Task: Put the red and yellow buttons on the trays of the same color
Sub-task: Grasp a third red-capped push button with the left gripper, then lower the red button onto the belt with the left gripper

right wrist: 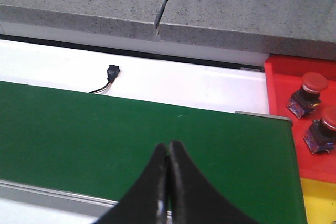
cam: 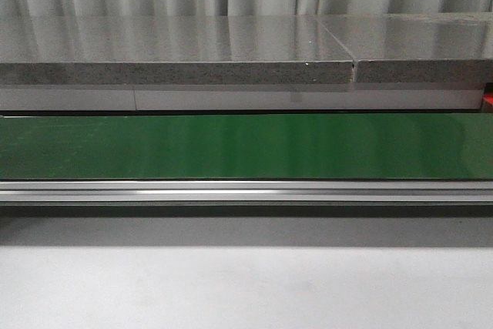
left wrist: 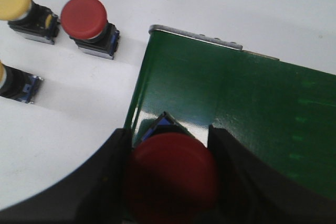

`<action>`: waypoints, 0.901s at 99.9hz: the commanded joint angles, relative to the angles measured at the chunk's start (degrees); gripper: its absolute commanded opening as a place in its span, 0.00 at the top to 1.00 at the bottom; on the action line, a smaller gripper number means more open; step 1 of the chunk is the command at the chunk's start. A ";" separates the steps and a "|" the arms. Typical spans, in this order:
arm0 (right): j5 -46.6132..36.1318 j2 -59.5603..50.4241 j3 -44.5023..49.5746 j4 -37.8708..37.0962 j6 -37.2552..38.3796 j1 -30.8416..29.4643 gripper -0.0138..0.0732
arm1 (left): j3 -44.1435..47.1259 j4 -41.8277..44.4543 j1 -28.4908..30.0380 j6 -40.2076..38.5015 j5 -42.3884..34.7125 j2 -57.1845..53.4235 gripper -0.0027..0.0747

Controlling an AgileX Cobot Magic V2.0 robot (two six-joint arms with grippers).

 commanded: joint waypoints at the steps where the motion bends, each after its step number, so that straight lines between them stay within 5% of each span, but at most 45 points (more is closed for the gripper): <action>1: -3.95 -0.19 -1.51 0.76 -0.60 0.00 0.92 | -1.80 -0.46 -0.42 0.11 -3.21 -0.49 0.99; 37: -3.95 -0.19 -1.51 0.76 -0.60 0.00 0.92 | -1.80 -0.92 -0.42 1.11 -3.36 2.18 0.97; 47: -3.95 -0.19 -1.51 0.76 -0.60 0.00 0.92 | -1.80 -1.20 -0.42 1.80 -3.44 2.18 0.83; 69: -3.95 -0.19 -1.51 0.76 -0.60 0.00 0.92 | -1.80 -6.22 -0.42 7.03 -3.44 2.18 0.30; 90: -3.95 -0.19 -1.51 0.76 -0.60 0.00 0.92 | -2.95 -6.60 -0.42 7.03 -2.80 2.18 0.25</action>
